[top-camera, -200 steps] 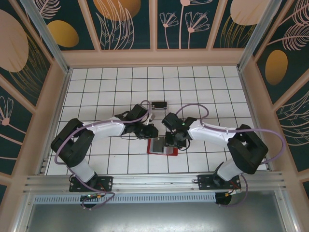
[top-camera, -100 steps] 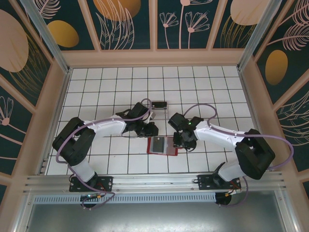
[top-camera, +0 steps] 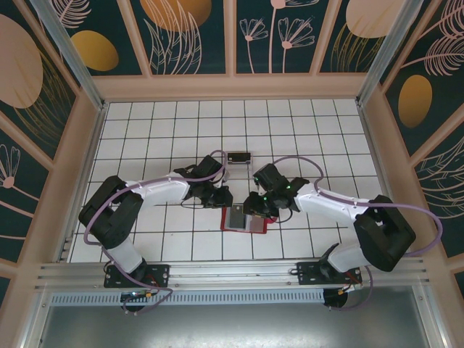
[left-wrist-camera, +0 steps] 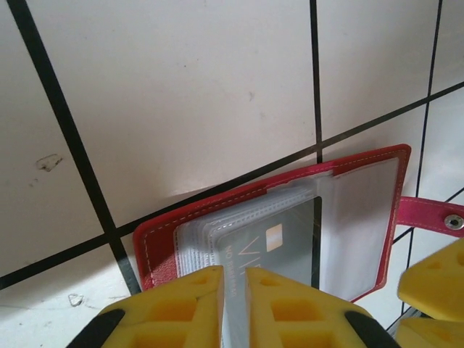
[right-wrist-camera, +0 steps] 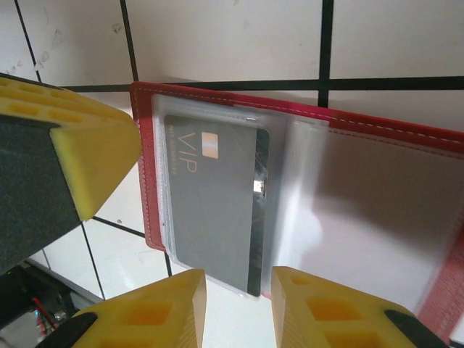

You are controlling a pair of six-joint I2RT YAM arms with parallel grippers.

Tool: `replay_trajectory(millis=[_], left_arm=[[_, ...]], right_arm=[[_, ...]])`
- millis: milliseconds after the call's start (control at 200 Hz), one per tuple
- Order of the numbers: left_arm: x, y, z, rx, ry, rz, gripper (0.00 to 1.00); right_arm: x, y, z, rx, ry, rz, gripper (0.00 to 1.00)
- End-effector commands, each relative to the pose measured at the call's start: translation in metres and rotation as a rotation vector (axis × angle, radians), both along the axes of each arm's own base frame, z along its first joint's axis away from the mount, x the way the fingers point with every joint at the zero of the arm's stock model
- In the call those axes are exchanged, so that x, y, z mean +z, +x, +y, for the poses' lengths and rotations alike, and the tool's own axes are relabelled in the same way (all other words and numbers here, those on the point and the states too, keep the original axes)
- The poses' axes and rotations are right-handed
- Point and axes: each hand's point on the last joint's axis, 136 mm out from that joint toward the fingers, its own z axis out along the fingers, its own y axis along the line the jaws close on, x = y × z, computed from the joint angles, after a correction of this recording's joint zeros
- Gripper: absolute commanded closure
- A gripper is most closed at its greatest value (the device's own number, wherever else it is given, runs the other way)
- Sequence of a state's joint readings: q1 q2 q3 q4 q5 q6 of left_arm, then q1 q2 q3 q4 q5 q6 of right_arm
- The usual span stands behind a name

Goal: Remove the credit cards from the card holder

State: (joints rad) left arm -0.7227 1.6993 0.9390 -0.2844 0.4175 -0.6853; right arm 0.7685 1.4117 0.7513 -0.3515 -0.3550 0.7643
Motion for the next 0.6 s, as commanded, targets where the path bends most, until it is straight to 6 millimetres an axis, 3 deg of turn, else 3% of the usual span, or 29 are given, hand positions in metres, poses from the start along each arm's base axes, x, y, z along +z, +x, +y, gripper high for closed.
replay_trajectory(millis=[0, 130, 165, 300, 325, 595], left_arm=[[0.001, -0.009, -0.003, -0.051, 0.029, 0.004, 0.82], [0.0, -0.016, -0.007, -0.068, 0.032, 0.007, 0.81], [-0.011, -0.017, -0.005, -0.068, 0.055, 0.027, 0.82], [-0.019, -0.018, 0.001, -0.068, 0.093, 0.032, 0.81], [-0.012, -0.011, -0.005, -0.067, 0.08, 0.014, 0.81], [-0.019, -0.013, 0.001, -0.079, 0.118, 0.016, 0.81]], right_arm=[[-0.002, 0.004, 0.013, 0.036, 0.104, -0.009, 0.71], [-0.009, 0.005, 0.011, 0.032, 0.108, -0.009, 0.72], [-0.012, 0.005, 0.01, 0.03, 0.104, -0.005, 0.73], [-0.022, 0.002, 0.006, 0.026, 0.089, 0.017, 0.74], [-0.024, 0.001, 0.006, 0.026, 0.087, 0.02, 0.74], [-0.031, 0.0, 0.002, 0.024, 0.067, 0.028, 0.76]])
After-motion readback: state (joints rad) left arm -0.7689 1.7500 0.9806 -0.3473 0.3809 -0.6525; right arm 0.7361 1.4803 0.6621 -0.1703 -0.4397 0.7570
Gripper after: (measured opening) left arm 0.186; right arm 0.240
